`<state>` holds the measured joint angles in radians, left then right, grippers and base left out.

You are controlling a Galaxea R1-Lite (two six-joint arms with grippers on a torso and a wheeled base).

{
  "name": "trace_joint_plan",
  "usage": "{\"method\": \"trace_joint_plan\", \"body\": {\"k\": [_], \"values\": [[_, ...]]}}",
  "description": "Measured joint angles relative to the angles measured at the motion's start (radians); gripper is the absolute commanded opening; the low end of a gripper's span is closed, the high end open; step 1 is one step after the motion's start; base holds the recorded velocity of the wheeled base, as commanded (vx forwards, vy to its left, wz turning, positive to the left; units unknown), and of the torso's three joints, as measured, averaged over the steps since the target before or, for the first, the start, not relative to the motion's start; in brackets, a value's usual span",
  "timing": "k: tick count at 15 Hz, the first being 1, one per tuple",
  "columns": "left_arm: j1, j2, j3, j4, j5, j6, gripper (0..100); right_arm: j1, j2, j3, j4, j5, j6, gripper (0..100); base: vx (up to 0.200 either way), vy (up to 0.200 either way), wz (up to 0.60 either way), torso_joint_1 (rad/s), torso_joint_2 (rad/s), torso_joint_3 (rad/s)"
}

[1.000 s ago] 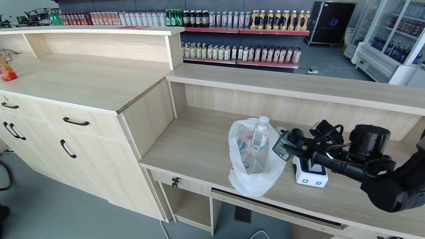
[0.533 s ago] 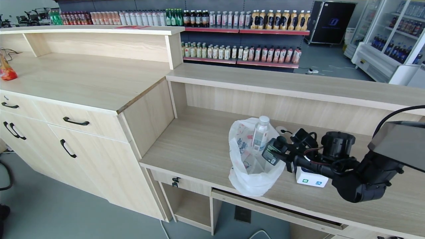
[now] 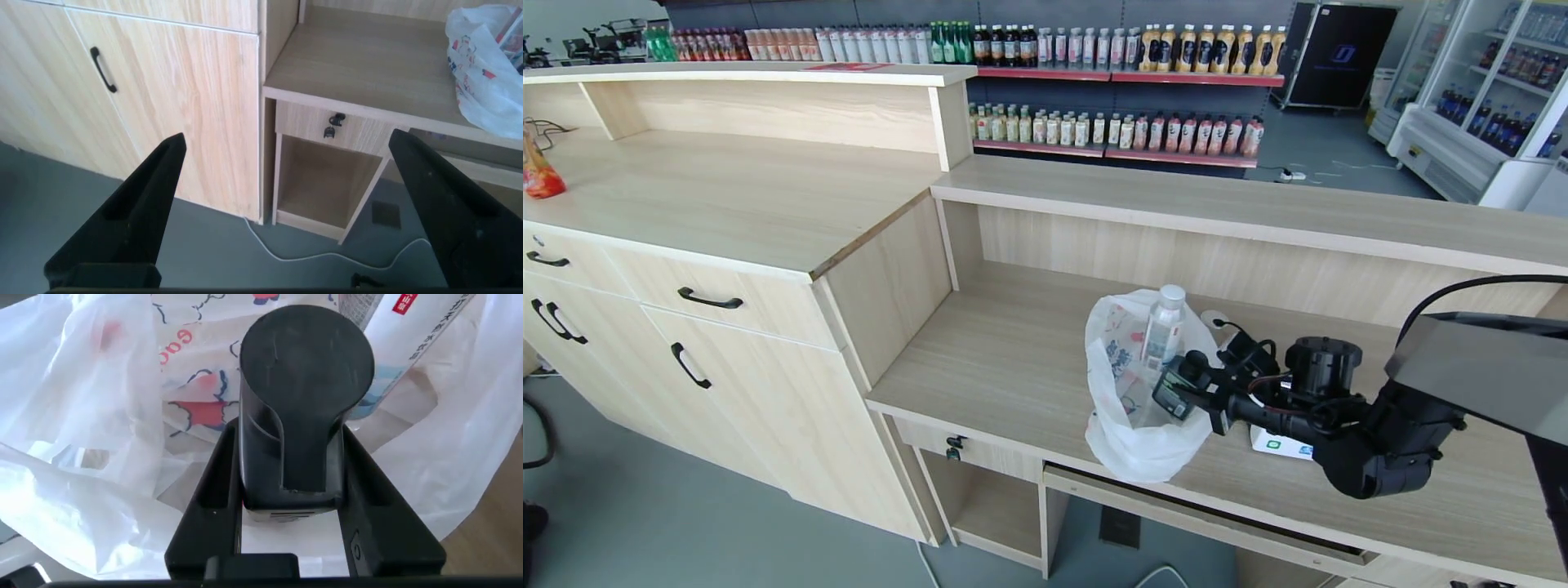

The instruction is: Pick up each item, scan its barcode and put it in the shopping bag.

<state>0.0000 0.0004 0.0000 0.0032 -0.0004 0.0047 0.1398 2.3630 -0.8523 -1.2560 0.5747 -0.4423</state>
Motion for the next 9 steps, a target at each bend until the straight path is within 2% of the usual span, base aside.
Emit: {"method": "trace_joint_plan", "body": {"k": [8,9], "values": [[0.000,0.000,0.000,0.000,0.000,0.000,100,0.001,0.019,0.016,0.004,-0.001,-0.009,0,0.000,0.000,0.00,0.000,0.00,0.000],[0.000,0.000,0.000,0.000,0.000,0.000,100,0.001,0.020,0.021,0.004,-0.001,-0.009,100,0.000,0.000,0.00,0.000,0.00,0.000]]}}
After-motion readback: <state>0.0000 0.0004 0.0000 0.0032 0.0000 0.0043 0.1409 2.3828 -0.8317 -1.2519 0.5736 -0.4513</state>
